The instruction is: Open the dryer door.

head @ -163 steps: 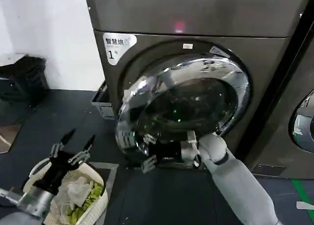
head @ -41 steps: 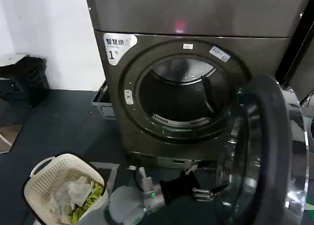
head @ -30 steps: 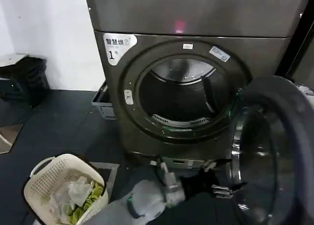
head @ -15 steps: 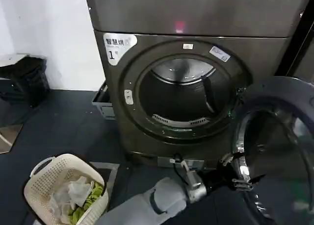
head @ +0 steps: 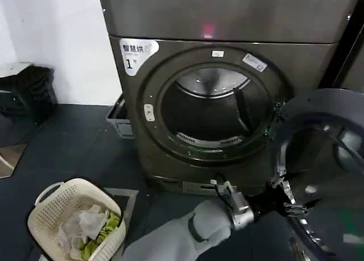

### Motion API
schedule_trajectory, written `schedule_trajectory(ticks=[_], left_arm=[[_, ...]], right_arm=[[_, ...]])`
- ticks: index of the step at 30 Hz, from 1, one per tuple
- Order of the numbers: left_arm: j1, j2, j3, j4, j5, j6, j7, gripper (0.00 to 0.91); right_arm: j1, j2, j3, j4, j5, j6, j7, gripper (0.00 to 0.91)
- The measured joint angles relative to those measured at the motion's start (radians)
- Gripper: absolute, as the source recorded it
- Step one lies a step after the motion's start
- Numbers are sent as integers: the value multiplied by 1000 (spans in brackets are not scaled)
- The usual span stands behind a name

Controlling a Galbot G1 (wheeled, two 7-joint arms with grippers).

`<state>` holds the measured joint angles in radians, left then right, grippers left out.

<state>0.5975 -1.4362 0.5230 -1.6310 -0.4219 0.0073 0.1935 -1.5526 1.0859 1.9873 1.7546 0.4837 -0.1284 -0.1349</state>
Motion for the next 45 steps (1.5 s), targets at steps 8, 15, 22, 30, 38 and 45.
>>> schedule_trajectory(ticks=[8,15,22,30,38,45], left_arm=[[-34,-41,11,45,-12,-1,-20,907],[-85,-76,25,95,-21,-14,-43,907],[-118,-111,29,143,-23,-19,-60,907],[-132,-134,29,174,-20,-25,-68,907],[-147,-146,25,189,-14,-17,-84,907],[-143,-135,24,171,-16,-27,-84,907]], right_arm=[[-7,-9,20,-4,-2,1,0,907],[-13,-7,22,7,-2,1,-1,907],[-17,-2,30,13,-3,-1,0,907],[-19,-2,33,17,-5,-2,0,907],[-17,-4,31,18,-5,-2,-2,907],[-17,-4,31,18,-5,-1,-2,907]])
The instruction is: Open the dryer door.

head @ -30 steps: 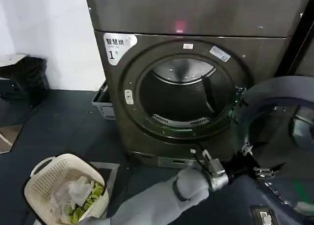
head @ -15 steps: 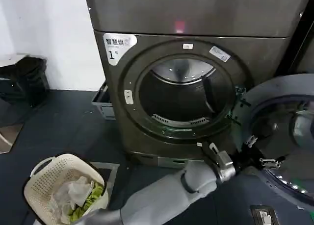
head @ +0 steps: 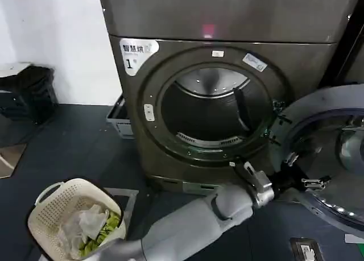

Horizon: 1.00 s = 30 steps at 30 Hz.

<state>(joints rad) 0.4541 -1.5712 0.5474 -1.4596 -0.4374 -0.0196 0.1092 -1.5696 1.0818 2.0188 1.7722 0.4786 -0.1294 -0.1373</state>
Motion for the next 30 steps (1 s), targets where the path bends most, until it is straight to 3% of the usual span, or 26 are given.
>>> schedule_trajectory(ticks=[16,22,30], left_arm=[[48,165,5,-156,-38,-161,35,907],[70,255,5,-233,-44,-173,37,907],[130,467,-39,-384,-108,-119,33,907]], right_arm=[[-1,-18,13,5,-2,2,-2,907],[0,-26,27,7,-37,3,-3,907],[7,-32,62,27,-103,5,6,907]])
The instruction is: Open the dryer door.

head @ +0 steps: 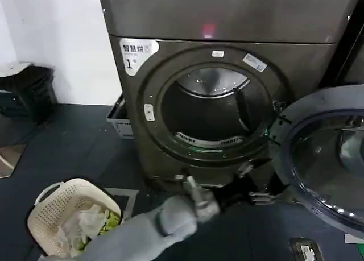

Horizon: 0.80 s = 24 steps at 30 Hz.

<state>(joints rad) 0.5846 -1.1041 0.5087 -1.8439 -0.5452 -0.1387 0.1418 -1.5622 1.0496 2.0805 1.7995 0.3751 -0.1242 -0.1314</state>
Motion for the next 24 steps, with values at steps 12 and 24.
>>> schedule_trajectory(ticks=[12,24], left_arm=[[172,372,-138,-167,-58,20,6,907],[423,680,-359,-228,-110,70,54,907]], right_arm=[[20,-14,67,1,-58,-22,28,907],[64,6,44,33,-128,-13,24,907]])
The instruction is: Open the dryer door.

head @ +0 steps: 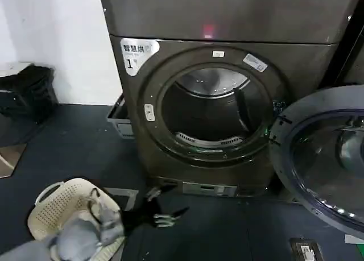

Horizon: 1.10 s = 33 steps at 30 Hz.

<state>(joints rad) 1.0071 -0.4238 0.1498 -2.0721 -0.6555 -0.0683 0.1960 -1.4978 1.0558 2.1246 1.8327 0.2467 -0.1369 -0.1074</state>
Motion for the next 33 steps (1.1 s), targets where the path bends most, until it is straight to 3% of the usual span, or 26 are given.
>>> schedule_trajectory(ticks=[6,14,26,33], left_arm=[[46,151,-74,-16,-1,37,64,907],[31,333,-141,-17,-9,182,154,907],[14,592,-104,42,30,174,216,907],[2,671,-63,60,99,242,281,907]], right_arm=[[11,7,-6,7,-8,8,-6,907],[10,2,6,-2,-10,11,-6,907],[2,-14,12,-18,-1,11,-11,907],[3,-19,20,-22,-3,14,-9,907]])
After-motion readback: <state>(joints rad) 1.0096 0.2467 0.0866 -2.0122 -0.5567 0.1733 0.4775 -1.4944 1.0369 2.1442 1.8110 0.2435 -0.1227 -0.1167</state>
